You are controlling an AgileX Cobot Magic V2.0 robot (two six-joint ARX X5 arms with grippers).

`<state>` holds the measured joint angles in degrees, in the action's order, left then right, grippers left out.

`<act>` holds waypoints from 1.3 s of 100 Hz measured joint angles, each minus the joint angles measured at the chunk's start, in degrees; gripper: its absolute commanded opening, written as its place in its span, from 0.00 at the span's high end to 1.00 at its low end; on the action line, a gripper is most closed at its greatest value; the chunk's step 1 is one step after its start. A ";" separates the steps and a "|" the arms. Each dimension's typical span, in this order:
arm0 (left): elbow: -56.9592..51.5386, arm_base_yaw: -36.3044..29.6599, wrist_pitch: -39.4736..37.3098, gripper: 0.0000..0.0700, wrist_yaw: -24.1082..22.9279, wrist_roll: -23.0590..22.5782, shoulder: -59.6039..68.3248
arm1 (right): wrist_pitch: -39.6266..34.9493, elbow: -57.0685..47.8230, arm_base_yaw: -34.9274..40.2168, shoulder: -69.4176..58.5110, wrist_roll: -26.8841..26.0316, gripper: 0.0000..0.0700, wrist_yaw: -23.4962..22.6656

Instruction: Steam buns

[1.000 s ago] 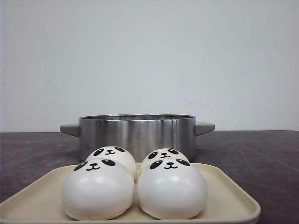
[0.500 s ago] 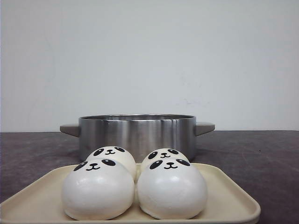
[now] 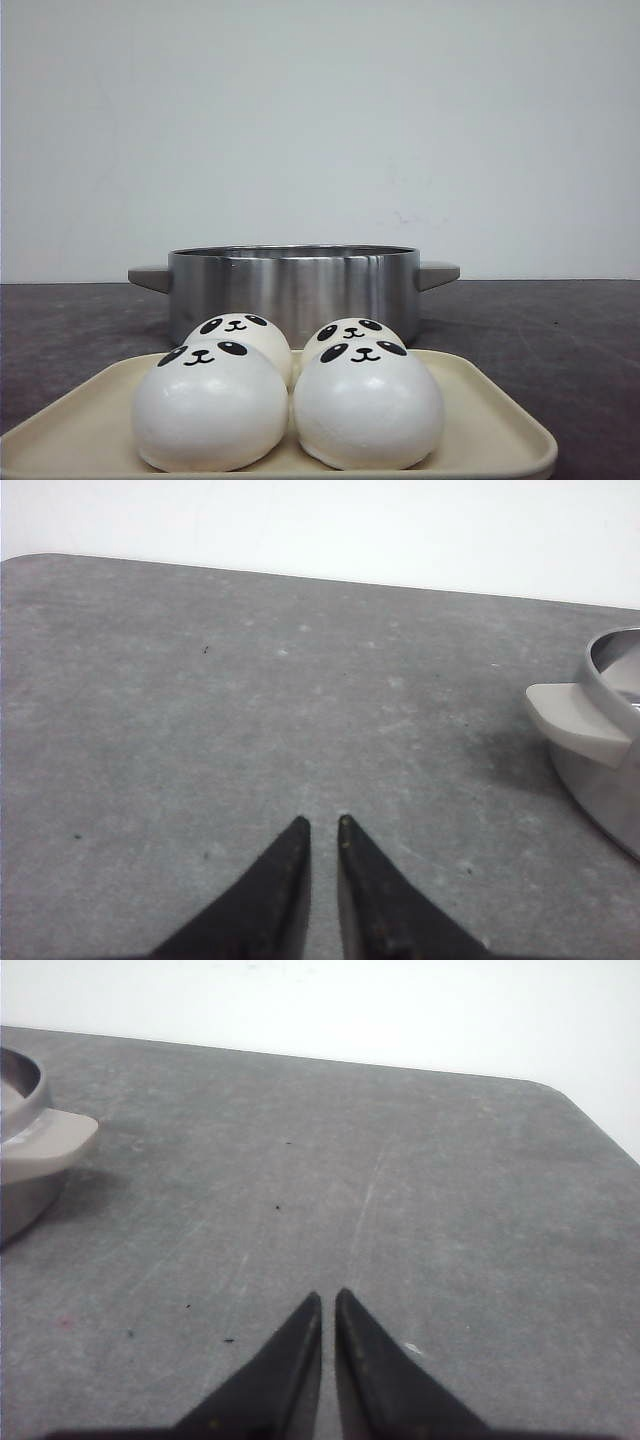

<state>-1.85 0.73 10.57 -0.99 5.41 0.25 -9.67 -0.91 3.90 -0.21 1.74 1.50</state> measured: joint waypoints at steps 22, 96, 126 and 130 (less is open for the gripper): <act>-0.07 0.00 -0.31 1.00 7.54 16.94 0.00 | 5.07 0.02 0.00 0.00 -0.85 0.98 -0.31; -27.28 -1.95 3.19 0.99 26.23 21.27 16.15 | -2.32 -31.80 0.00 -11.21 -29.48 0.99 -17.18; -44.78 -3.72 3.50 0.71 26.01 11.65 33.14 | 4.72 -43.04 0.02 -19.17 -30.18 0.56 -29.31; -45.24 -3.72 3.52 0.53 26.01 11.52 33.99 | 4.50 -42.93 0.00 -19.80 -30.77 0.41 -30.58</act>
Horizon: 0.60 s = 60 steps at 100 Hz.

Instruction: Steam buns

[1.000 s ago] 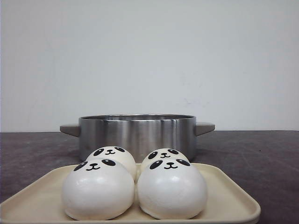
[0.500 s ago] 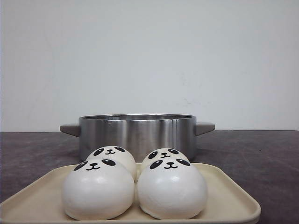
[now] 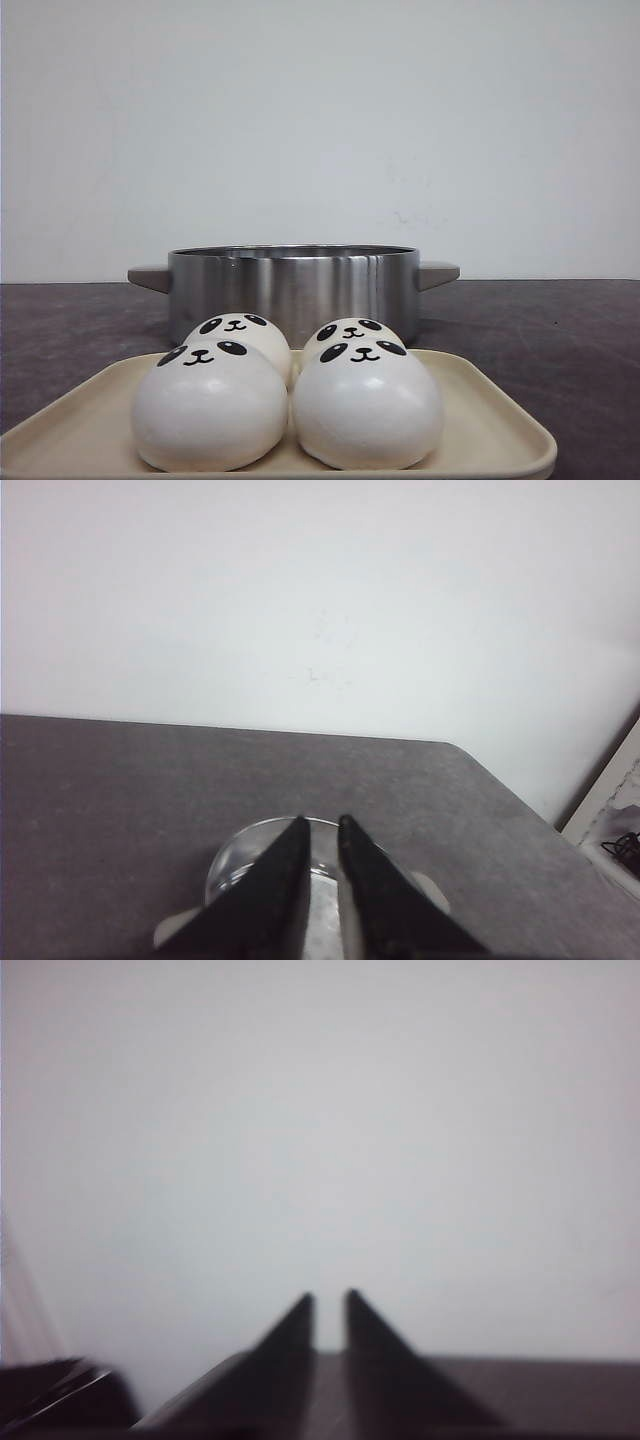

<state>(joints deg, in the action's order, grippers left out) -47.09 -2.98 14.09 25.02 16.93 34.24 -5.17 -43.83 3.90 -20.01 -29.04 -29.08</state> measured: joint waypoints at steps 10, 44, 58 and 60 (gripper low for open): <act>-0.09 -0.20 0.87 0.26 -0.04 -0.33 0.39 | -2.32 0.07 0.00 -1.70 -1.27 0.37 -1.05; -0.11 -6.05 6.62 0.26 -1.03 -0.94 0.35 | -21.46 -6.78 2.62 -13.03 6.25 0.37 6.62; -0.11 -6.69 9.92 0.26 -1.68 -1.03 2.14 | -32.81 -14.10 8.41 -20.57 10.56 0.36 14.47; -0.11 -6.69 10.27 0.26 -2.12 -1.09 2.36 | -34.01 -14.97 9.46 -21.66 10.99 0.36 15.34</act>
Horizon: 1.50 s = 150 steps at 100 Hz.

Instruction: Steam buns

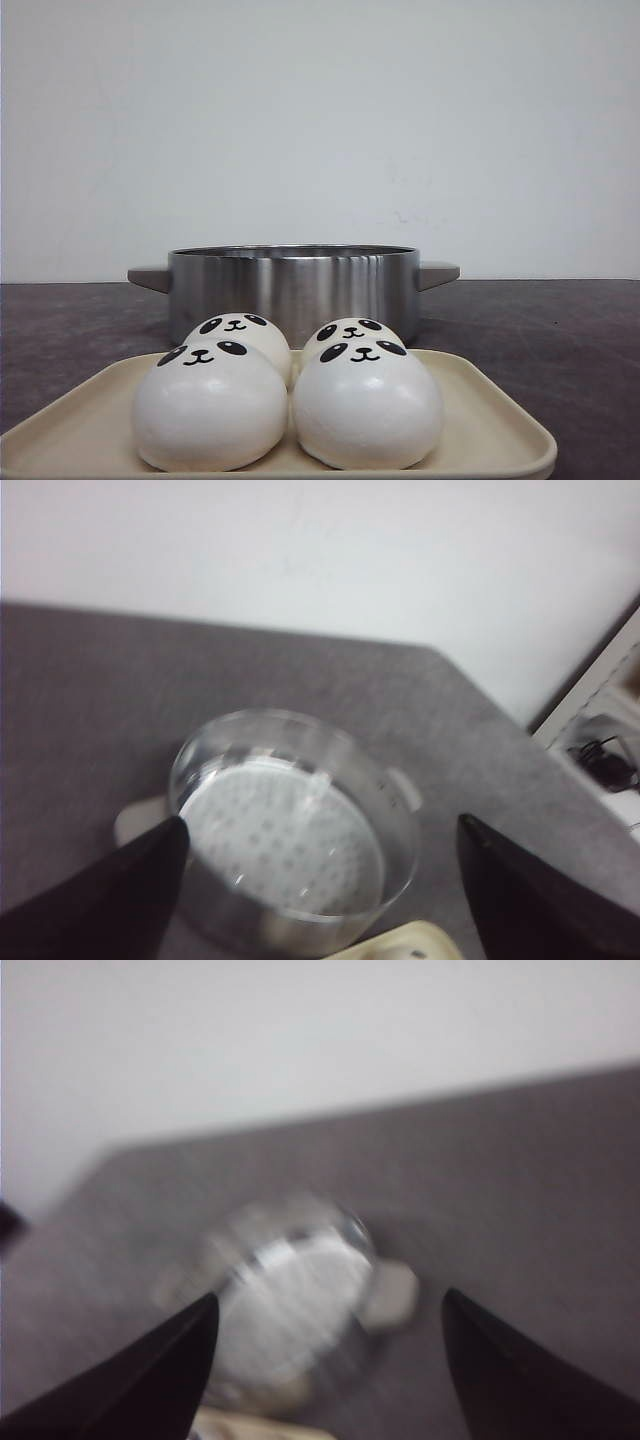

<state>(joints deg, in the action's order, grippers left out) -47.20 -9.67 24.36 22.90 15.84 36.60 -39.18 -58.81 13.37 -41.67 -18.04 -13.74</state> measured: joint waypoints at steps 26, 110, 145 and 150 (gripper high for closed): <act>0.00 -1.29 0.72 0.26 -0.66 -0.04 1.64 | -4.07 -3.65 16.74 -13.03 -1.03 0.34 3.56; 0.00 -5.22 2.91 0.26 -0.66 -0.04 1.64 | 4.76 -3.63 31.61 -56.22 -7.98 0.34 6.69; 0.00 -6.75 3.28 0.26 -1.55 -0.04 1.66 | 4.55 -4.00 32.33 -56.92 -8.98 0.99 11.08; 0.00 -6.95 3.30 0.26 -1.60 -0.04 1.66 | 3.19 -4.17 32.74 -56.28 -8.98 0.99 10.93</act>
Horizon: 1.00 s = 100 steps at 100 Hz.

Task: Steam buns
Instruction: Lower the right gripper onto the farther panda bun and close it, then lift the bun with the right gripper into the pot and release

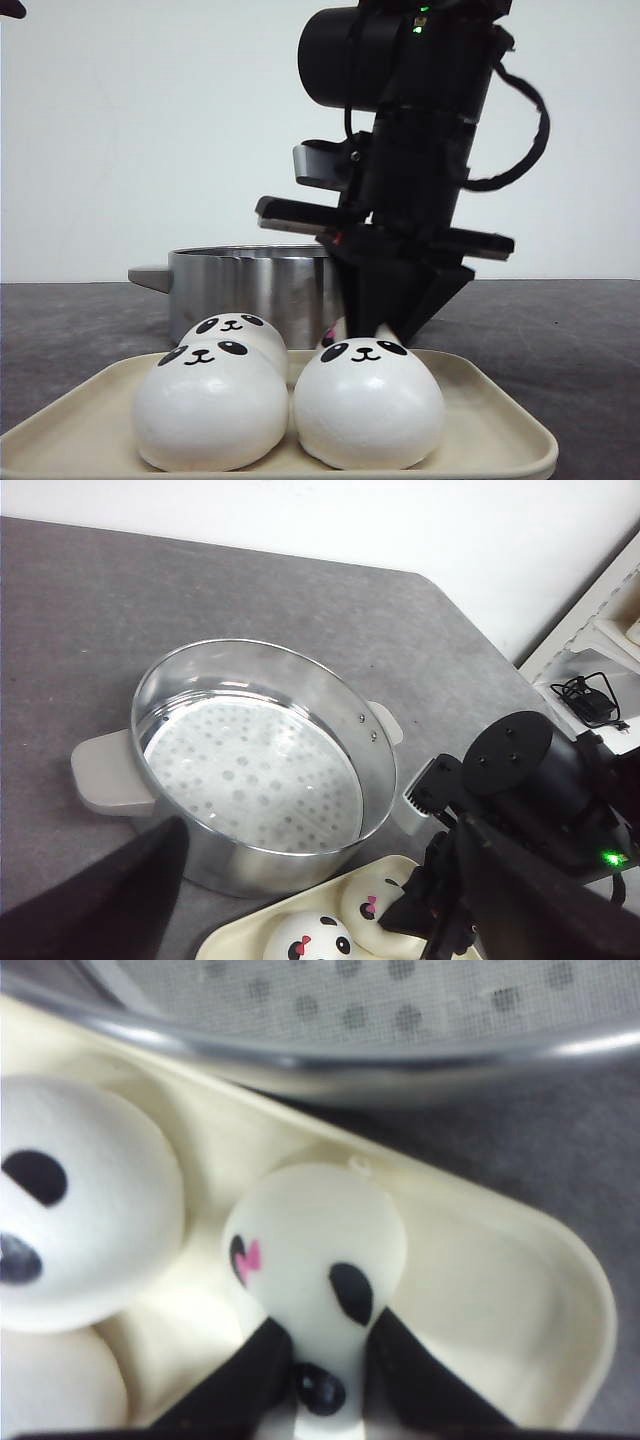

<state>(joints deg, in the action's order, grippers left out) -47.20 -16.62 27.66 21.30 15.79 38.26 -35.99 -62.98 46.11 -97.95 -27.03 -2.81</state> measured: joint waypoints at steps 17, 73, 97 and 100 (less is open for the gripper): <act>0.00 -0.13 -0.02 0.26 -0.04 0.00 0.00 | -2.16 -3.23 4.48 8.81 0.04 0.99 -0.13; 0.00 -0.13 -0.76 0.26 -1.05 -0.83 0.02 | 3.37 -31.71 -4.20 4.83 17.68 0.99 13.51; 0.00 -0.13 -0.85 0.26 -1.44 -1.07 0.04 | 3.23 -31.52 -9.09 -10.60 18.08 0.99 11.34; 0.00 -0.13 -0.87 0.26 -1.44 -1.09 0.07 | 3.19 -31.45 -9.49 -12.35 18.08 0.99 11.32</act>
<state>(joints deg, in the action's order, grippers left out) -47.20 -16.75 26.79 19.86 14.70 38.33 -32.80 -94.43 36.62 -110.30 -8.95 8.51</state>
